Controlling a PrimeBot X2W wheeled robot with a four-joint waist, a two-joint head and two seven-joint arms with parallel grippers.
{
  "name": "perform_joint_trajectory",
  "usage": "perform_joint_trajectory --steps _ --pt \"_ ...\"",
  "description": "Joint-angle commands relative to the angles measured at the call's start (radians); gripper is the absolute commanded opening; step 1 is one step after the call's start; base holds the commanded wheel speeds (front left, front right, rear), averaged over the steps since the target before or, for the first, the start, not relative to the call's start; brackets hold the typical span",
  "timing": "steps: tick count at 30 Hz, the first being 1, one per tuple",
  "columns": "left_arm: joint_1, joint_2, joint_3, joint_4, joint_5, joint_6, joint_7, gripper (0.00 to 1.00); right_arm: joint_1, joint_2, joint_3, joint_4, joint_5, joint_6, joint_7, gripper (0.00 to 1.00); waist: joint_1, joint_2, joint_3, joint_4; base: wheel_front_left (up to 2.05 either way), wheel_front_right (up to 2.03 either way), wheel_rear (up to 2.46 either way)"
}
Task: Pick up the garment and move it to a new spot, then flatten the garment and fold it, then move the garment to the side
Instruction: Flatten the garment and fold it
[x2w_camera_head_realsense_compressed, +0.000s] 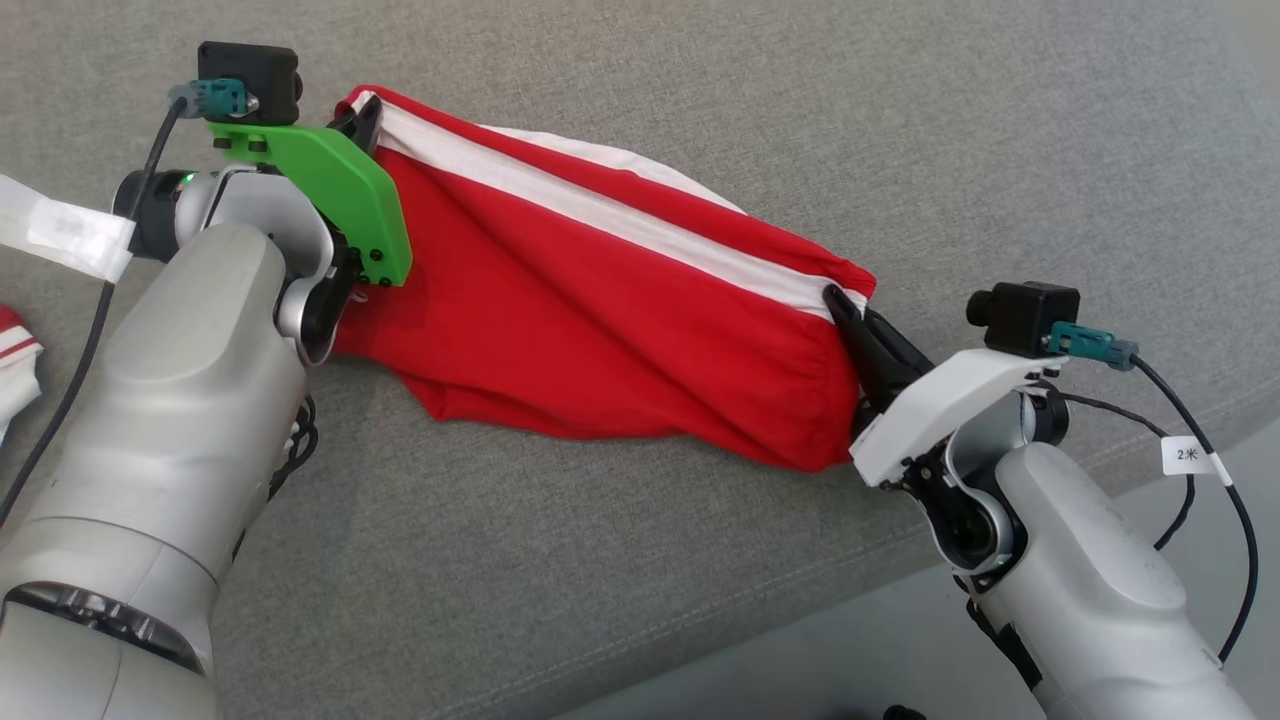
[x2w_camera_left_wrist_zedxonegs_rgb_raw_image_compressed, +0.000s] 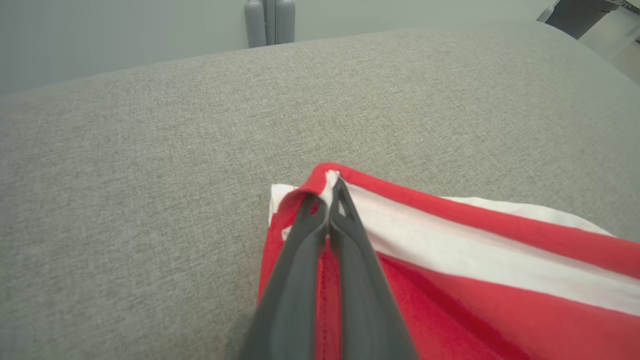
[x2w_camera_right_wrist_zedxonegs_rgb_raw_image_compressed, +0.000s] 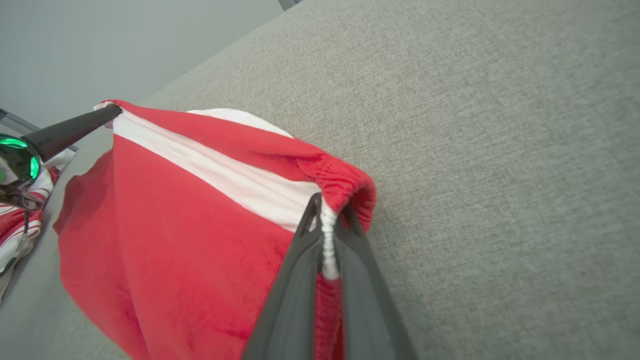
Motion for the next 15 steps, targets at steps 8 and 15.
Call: perform_joint_trajectory --steps 8,15 --pt "-0.055 -0.022 -0.007 0.096 0.010 -0.026 -0.031 0.19 -0.060 -0.004 0.040 0.084 0.028 -0.001 -0.034 0.26 0.0000 0.0000 0.018 -0.009 0.00 0.00 0.00" --pt "-0.055 -0.043 -0.016 0.148 0.004 -0.045 -0.044 1.00 -0.065 -0.016 0.069 0.116 0.036 -0.001 -0.055 1.00 0.0000 0.0000 -0.024 0.001 0.00 0.00 0.00"
